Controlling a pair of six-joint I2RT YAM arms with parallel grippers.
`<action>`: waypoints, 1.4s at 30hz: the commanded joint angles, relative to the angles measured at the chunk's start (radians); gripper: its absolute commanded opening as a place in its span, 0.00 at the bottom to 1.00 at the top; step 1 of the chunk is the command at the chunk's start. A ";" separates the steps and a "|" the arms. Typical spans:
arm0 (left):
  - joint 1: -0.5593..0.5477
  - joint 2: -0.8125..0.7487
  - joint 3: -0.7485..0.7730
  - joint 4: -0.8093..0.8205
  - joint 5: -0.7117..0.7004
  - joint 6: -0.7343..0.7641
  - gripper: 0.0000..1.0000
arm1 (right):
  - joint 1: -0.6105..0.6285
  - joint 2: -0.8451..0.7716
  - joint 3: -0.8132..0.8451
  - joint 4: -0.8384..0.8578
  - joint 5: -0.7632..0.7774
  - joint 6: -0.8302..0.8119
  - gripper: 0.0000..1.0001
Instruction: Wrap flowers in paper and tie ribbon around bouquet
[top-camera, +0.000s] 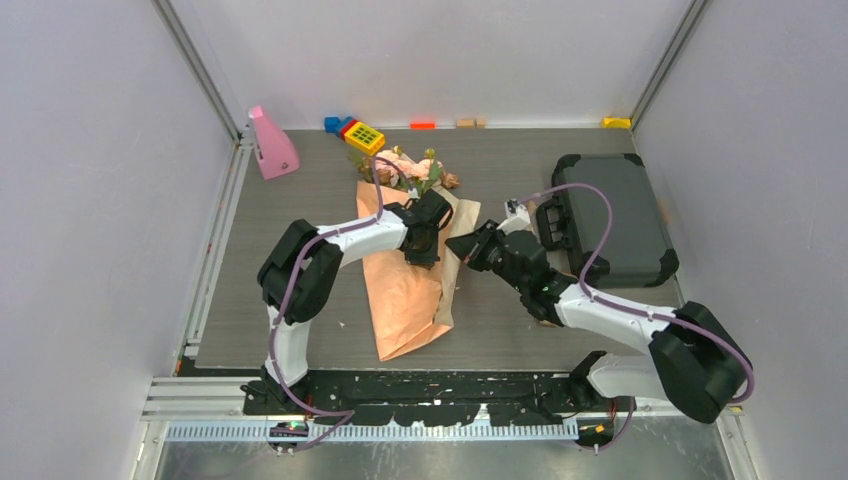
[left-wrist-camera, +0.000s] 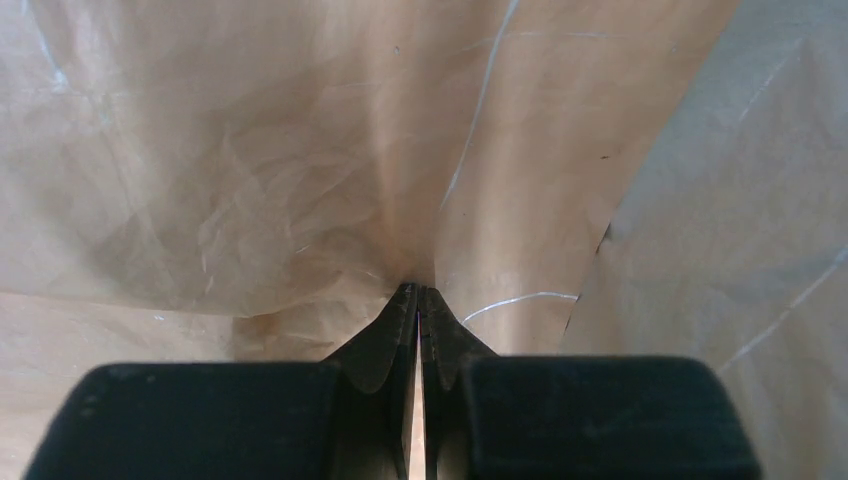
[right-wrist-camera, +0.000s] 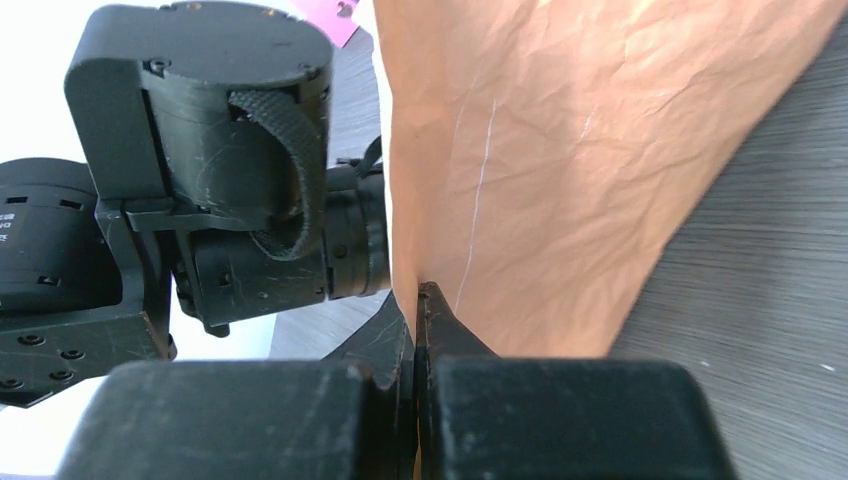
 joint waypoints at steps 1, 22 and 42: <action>-0.001 -0.003 -0.035 0.023 0.013 -0.019 0.06 | 0.030 0.087 0.087 0.102 -0.035 -0.022 0.01; -0.020 -0.590 -0.710 0.338 0.369 -0.108 0.19 | 0.045 0.165 0.216 -0.062 -0.025 -0.179 0.01; -0.035 -0.888 -0.905 0.268 0.261 -0.199 0.19 | 0.165 0.614 0.547 -0.101 -0.162 -0.311 0.01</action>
